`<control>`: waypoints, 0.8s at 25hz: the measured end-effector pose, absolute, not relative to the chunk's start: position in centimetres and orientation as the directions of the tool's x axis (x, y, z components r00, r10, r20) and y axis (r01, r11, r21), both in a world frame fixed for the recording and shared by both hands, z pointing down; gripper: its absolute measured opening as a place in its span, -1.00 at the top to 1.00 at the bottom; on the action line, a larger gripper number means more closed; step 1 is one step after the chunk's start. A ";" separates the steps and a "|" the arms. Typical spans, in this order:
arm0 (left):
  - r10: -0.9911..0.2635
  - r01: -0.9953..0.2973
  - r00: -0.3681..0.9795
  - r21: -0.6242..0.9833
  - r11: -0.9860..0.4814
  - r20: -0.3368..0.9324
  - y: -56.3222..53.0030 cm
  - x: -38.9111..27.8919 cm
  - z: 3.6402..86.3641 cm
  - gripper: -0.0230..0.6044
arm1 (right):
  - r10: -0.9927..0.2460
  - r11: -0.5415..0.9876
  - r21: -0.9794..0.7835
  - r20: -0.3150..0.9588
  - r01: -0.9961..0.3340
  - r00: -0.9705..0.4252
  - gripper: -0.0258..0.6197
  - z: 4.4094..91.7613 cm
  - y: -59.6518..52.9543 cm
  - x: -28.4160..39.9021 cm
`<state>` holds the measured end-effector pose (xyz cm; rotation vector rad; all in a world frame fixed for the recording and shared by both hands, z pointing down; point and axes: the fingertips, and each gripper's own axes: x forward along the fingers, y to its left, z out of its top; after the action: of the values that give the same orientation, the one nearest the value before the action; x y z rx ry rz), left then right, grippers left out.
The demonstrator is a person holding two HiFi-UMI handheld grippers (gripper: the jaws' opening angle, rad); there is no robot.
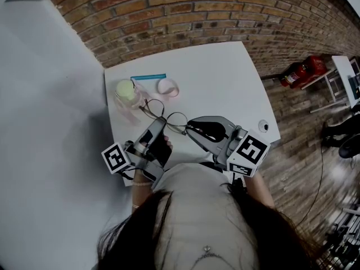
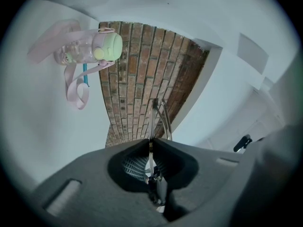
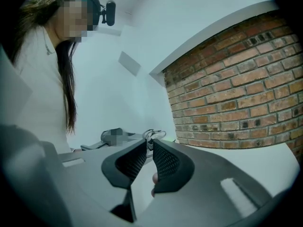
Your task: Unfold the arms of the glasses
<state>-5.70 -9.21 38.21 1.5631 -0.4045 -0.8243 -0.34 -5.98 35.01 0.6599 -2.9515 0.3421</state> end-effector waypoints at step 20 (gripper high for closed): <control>-0.676 0.094 0.715 0.982 -0.162 -0.180 -9.3 -5.3 39.8 0.85 | -0.408 0.888 -0.191 0.095 -0.419 -0.908 0.78 32.7 -6.4 -0.4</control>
<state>-5.31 -9.27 39.78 1.6018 -0.4834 -0.7247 -0.40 -6.38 32.73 0.6583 -3.0009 0.3219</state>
